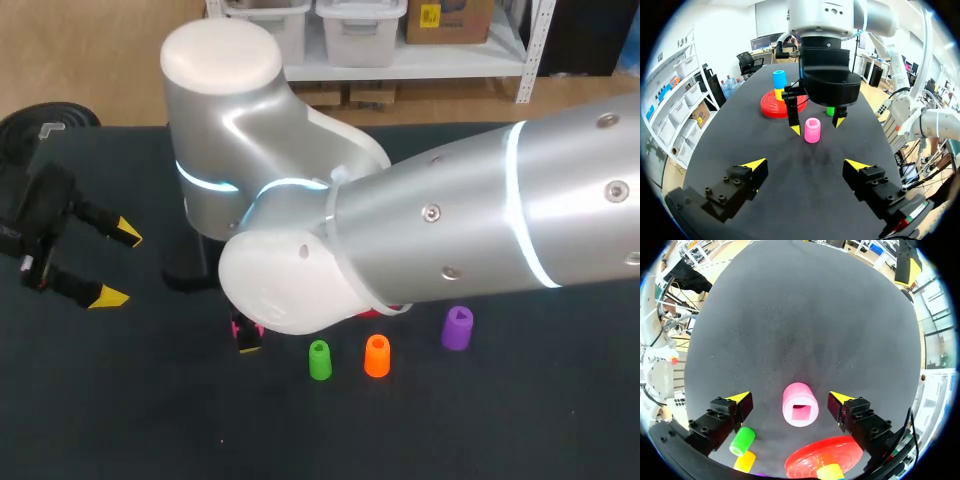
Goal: Pick up and stack the cylinders on the red base in this order: pink,purple,orange,green
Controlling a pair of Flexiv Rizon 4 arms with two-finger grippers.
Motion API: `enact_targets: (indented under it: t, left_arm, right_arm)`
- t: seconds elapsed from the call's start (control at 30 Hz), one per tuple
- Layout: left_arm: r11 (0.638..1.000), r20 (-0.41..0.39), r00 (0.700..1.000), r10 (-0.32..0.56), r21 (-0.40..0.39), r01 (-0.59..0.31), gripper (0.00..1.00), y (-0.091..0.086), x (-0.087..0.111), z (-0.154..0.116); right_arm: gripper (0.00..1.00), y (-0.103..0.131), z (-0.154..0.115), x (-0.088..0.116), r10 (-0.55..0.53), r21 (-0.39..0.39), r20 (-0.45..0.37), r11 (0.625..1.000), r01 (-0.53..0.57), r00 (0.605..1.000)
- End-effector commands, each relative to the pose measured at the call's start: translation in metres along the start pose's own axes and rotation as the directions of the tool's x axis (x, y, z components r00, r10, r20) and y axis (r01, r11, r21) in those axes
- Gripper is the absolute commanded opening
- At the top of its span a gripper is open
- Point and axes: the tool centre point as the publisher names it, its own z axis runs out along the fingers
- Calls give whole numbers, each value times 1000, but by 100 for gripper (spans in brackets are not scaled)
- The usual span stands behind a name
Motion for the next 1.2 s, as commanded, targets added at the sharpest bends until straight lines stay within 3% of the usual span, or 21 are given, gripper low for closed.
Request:
enact_targets:
  t: [0.03, 0.73, 0.77, 0.83, 1.2]
  left_arm:
    - [1000, 2, 1000, 2, -1, -2, 100, 0, 1, 0]
    - [1000, 2, 1000, 2, -1, -2, 100, 0, 1, 0]
    - [1000, 2, 1000, 2, -1, -2, 100, 0, 1, 0]
    - [1000, 2, 1000, 2, -1, -2, 100, 0, 1, 0]
    - [1000, 2, 1000, 2, -1, -2, 100, 0, 1, 0]
  right_arm:
    - [100, -2, 2, -1, -2, -5, 1, 1000, 2, 1000]
    - [100, -1, 6, 2, 13, -20, 17, 1000, -13, 1000]
    - [87, -1, 6, 2, 13, -20, 16, 1000, -12, 1000]
    - [3, -1, 6, 1, 12, -20, 16, 1000, -11, 1000]
    - [0, -3, 8, 1, 12, -33, 12, 999, -11, 1000]
